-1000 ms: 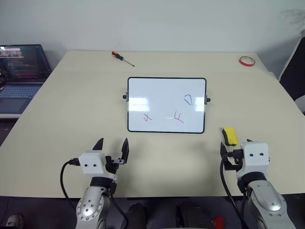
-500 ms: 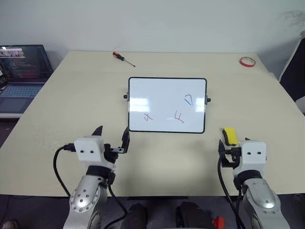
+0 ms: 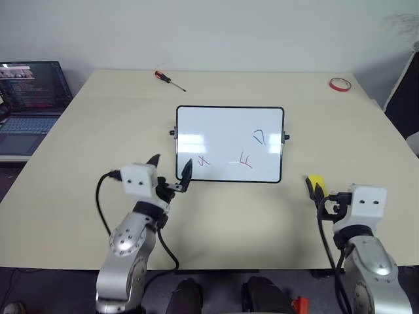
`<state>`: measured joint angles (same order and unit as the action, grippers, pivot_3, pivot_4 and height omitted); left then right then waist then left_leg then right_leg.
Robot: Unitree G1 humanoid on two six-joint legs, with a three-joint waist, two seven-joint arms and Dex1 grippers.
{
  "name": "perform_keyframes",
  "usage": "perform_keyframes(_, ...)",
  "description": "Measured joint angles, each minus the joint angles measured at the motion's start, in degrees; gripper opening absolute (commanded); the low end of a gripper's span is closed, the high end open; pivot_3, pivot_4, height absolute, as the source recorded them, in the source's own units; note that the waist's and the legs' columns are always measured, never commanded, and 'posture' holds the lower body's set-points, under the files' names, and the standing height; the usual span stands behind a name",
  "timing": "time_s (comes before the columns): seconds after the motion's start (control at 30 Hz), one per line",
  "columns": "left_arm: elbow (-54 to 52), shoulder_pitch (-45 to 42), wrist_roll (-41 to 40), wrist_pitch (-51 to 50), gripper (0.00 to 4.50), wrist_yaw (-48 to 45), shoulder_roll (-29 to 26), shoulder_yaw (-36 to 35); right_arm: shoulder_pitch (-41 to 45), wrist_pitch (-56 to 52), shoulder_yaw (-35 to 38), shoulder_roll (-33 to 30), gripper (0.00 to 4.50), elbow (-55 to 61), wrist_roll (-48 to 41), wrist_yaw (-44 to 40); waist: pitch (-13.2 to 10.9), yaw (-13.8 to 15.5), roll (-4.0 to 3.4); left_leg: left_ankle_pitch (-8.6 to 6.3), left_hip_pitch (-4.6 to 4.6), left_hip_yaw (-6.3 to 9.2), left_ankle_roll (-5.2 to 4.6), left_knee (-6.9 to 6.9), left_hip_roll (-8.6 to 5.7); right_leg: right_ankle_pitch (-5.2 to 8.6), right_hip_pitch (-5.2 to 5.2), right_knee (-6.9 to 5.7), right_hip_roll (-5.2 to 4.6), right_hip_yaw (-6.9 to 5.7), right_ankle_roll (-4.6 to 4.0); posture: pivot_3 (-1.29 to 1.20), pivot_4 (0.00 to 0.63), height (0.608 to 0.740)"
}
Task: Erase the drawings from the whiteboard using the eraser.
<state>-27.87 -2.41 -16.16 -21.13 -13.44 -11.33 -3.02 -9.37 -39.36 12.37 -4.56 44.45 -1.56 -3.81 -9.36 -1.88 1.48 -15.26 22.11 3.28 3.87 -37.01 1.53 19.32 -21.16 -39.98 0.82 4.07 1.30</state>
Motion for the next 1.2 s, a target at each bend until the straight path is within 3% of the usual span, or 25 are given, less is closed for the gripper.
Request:
perform_keyframes(0.23, 8.3, -14.9, -10.0, -5.9, 4.5, -16.6, -5.1, 3.5, 7.3, -8.0, 4.9, -2.5, 4.46, -1.3, -7.8, -3.5, 0.0, 0.0, -0.01, 0.0, 0.12, -0.01, 0.0, 0.05, -0.01, 0.0, -0.07, 0.08, 0.02, -0.01, 0.0, 0.0, 0.15, 0.74)
perform_keyframes(0.57, 20.4, -24.5, -9.1, -0.1, 4.5, -44.9, -9.2, 18.8, 8.8, -13.8, 5.7, -3.1, 4.46, -4.1, -13.4, -3.6, 0.0, -0.2, -0.09, 0.0, 0.11, -0.09, 0.0, 0.03, -0.04, 0.0, -0.15, 0.01, 0.08, 0.01, 0.0, 0.0, 0.15, 0.74)
perform_keyframes(0.83, 33.4, -28.8, -1.4, 10.2, 4.5, -49.5, -7.8, 21.8, 11.0, -14.2, 5.3, -2.5, 4.46, -9.9, -13.7, -2.2, 0.0, -0.1, -0.1, 0.0, 0.23, -0.07, -0.02, 0.01, -0.04, 0.0, -0.19, 0.04, 0.05, 0.04, 0.0, 0.0, 0.15, 0.74)
perform_keyframes(1.2, 35.5, -28.7, 1.9, 15.3, 4.5, -49.7, -6.8, 21.7, 13.2, -12.3, 5.1, -3.6, 4.46, -14.5, -13.7, -1.0, 0.0, 0.0, -0.11, 0.0, 0.29, -0.01, -0.02, 0.01, 0.0, 0.0, -0.24, 0.03, 0.04, 0.03, 0.0, 0.0, 0.15, 0.74)
